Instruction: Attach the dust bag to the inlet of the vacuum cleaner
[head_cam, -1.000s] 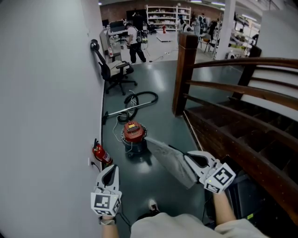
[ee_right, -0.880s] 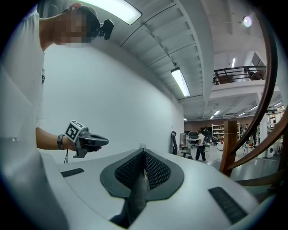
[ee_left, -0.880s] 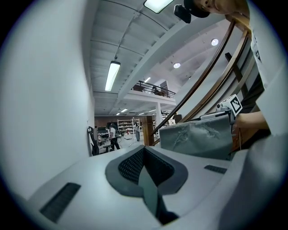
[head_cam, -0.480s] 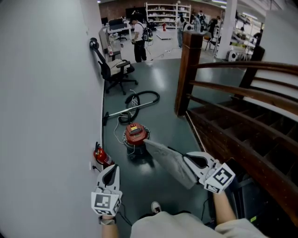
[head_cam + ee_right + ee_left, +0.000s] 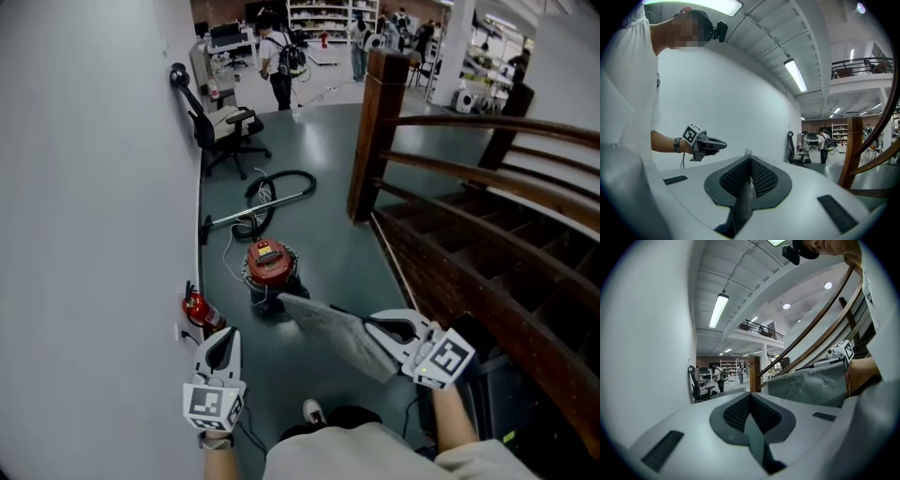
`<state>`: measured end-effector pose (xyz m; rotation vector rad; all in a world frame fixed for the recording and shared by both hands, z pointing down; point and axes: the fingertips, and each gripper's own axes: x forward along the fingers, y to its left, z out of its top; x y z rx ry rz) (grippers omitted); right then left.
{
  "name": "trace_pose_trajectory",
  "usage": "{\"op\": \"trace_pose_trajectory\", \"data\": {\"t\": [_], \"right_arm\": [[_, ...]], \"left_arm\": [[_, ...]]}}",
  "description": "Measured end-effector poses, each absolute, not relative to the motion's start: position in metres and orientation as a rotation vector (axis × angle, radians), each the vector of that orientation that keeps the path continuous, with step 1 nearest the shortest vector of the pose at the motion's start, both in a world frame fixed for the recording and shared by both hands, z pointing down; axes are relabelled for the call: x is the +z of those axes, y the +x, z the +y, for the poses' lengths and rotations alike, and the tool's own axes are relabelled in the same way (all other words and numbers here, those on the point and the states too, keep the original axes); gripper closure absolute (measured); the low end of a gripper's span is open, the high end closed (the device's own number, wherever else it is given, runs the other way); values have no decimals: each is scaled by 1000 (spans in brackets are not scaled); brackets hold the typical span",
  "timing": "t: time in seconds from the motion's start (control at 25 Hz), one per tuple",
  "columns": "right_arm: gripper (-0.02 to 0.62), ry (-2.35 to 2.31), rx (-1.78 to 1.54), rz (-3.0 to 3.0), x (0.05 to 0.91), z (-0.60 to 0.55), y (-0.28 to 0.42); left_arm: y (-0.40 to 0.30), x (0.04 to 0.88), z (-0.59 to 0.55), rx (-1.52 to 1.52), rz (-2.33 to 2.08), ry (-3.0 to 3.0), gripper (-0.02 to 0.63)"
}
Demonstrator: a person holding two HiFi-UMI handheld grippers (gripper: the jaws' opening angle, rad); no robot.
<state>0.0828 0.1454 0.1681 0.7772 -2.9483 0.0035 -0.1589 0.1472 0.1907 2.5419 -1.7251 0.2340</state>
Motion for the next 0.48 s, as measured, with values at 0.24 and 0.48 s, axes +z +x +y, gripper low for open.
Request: {"op": "trace_pose_trajectory", "data": {"t": [0.24,0.48], "right_arm": [[566,692,55,-2945,179,136,73],[566,617,59,-2984,181,121,69]], "left_arm": [[-160,199,133,245,-1701,2530,606],[-160,202,114,261,-1713,2509,606]]}}
